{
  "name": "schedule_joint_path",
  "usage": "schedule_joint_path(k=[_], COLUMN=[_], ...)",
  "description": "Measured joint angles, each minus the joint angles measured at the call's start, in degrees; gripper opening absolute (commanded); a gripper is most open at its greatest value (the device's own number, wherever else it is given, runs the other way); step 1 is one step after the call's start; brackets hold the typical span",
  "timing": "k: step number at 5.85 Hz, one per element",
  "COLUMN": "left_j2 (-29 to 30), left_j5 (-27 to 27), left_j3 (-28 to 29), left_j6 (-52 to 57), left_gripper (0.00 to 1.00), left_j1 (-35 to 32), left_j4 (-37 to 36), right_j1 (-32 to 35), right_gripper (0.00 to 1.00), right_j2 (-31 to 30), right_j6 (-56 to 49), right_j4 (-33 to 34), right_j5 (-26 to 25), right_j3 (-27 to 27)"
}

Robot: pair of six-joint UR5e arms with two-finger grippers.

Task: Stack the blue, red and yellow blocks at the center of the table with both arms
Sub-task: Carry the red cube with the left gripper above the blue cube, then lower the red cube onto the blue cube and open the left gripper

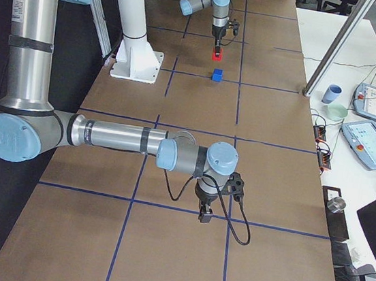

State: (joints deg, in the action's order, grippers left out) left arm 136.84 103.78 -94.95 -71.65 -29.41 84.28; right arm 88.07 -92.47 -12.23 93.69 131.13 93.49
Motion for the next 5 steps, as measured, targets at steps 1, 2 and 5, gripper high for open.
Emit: schedule_joint_path(k=[1,2,5], left_j2=[2.3,4.3,6.7], left_j5=[-1.1,-1.6,-1.7], left_j3=[2.9,5.6,9.4], left_j6=[0.0,0.1,2.0], left_gripper=[0.02,0.02,0.02], left_j1=[0.8,1.1,1.1], left_j4=[0.2,0.4,1.6], right_j1=[0.0,0.0,0.0], right_gripper=[1.0,1.0,1.0], right_j2=[0.0,0.0,0.0], right_j6=[0.0,0.0,0.0], right_j4=[0.0,0.0,0.0], right_j5=[0.0,0.0,0.0], right_j3=[0.0,0.0,-0.1])
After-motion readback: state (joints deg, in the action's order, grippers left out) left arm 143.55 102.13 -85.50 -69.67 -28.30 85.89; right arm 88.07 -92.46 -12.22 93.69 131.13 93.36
